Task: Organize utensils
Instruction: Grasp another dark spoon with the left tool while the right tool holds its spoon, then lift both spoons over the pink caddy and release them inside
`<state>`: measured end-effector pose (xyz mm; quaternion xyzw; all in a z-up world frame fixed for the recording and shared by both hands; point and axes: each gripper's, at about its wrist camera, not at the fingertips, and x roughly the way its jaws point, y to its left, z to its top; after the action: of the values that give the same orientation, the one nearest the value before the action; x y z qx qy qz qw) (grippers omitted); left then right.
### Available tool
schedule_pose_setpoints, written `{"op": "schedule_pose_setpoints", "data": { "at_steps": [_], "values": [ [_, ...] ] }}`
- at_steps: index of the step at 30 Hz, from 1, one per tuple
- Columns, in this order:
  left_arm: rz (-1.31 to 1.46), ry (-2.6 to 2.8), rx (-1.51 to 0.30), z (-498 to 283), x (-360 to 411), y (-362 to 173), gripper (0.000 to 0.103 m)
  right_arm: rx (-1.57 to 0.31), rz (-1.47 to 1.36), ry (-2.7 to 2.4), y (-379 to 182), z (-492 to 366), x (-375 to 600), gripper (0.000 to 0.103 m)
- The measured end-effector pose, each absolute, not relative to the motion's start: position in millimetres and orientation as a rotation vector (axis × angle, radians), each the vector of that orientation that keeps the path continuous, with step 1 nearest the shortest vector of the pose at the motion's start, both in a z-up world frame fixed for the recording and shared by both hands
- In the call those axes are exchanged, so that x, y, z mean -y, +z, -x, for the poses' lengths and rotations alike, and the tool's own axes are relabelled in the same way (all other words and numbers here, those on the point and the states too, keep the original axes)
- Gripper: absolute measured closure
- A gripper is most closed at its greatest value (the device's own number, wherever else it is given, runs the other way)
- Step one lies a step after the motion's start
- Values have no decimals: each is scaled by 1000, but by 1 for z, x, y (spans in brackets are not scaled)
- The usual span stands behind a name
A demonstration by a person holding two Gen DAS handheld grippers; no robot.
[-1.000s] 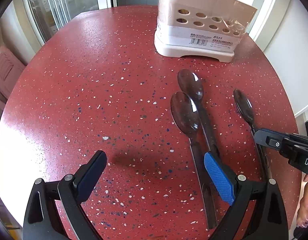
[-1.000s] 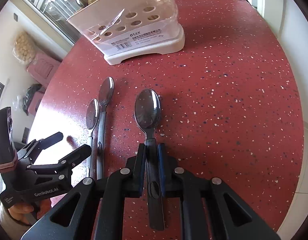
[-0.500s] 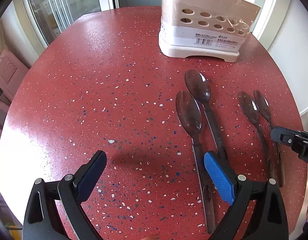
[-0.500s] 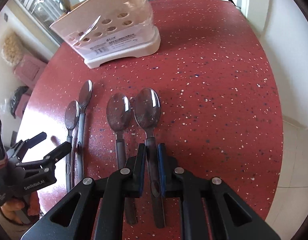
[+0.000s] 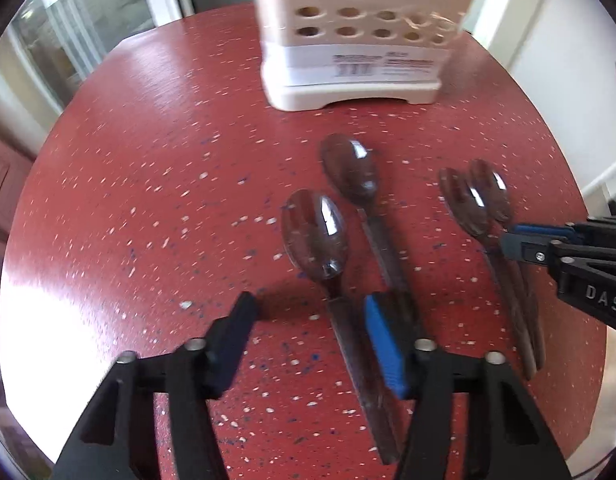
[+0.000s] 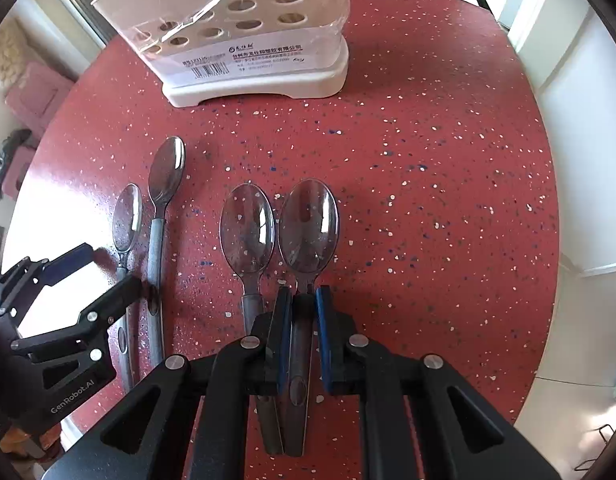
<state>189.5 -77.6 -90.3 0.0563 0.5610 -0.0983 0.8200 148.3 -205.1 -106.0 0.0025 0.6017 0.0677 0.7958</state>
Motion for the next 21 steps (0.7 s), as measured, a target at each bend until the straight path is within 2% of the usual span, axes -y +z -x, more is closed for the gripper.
{"op": "schedule_pose_setpoints", "data": {
  "at_steps": [2,3,4,6,11,21],
  "values": [
    [-138,-235,-1202,-191,82,-88,41,-1287,-27,148,-105,-148,206,90],
    [-142,-242,-1202,-191,84,-87,54,-1281,-34,154,-105,-148,207,91],
    [-142,-245,-1199,-191,85,-86,58,-1272,-46,161,-104,-146,209,91],
    [-112,-258,-1183,-189,81,-85,61,-1253,-67,174,-102,-143,215,91],
    [-32,-269,-1085,-172,59,-80,61,-1180,-105,200,-89,-127,230,91],
    [69,-286,-825,-141,37,-27,61,-1022,-207,275,-52,-101,247,91]
  ]
}}
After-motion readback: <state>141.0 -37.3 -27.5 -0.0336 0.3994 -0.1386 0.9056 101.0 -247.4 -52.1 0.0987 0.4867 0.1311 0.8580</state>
